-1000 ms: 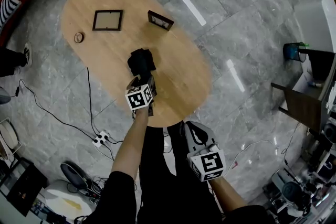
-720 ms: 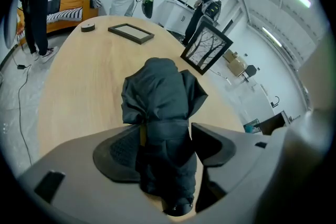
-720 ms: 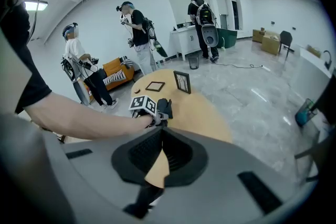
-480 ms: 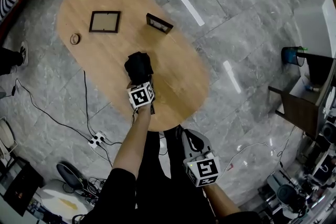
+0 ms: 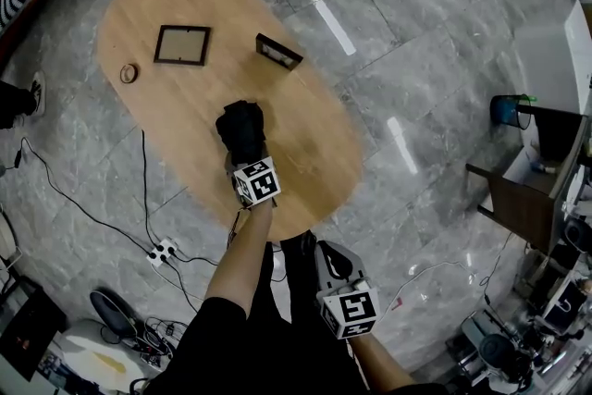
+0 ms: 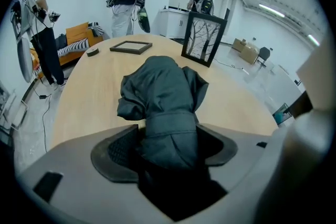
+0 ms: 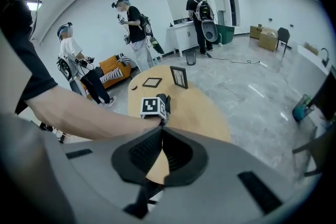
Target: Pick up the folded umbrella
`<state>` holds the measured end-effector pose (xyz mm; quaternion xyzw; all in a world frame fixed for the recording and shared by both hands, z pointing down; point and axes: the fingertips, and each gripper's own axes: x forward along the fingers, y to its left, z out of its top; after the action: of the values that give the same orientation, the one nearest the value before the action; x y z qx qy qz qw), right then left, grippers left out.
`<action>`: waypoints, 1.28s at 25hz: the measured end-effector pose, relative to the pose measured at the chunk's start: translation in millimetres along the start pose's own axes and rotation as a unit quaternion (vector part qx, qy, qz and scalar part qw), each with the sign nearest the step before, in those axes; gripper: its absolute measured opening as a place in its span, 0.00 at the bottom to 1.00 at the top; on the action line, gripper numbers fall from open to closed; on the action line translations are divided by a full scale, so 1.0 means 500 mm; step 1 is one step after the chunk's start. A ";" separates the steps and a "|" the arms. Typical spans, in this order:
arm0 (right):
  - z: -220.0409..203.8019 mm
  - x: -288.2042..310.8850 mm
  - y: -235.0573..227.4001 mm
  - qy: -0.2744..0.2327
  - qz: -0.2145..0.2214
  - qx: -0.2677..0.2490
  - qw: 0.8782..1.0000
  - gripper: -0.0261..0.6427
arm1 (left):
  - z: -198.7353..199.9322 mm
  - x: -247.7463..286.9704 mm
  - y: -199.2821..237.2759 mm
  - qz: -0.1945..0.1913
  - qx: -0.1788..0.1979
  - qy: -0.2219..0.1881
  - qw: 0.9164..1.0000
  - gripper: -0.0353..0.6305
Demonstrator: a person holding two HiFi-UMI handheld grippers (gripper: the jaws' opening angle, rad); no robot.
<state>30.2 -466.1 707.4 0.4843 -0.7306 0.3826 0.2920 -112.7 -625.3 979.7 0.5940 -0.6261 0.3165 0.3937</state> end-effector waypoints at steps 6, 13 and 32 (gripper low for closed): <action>-0.012 -0.010 -0.017 0.004 -0.008 0.003 1.000 0.06 | 0.003 -0.007 -0.002 0.009 0.005 -0.013 1.000 0.53; -0.019 -0.008 -0.015 0.006 -0.009 -0.005 1.000 0.06 | 0.005 -0.006 -0.004 -0.008 0.028 0.003 1.000 0.43; 0.007 -0.002 0.029 -0.006 0.022 -0.008 1.000 0.06 | 0.024 -0.093 -0.001 -0.063 0.095 0.010 0.993 0.39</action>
<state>17.1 -465.0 700.8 0.4681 -0.7460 0.3803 0.2824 -114.1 -612.6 933.5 0.6639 -0.5502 0.3551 0.3612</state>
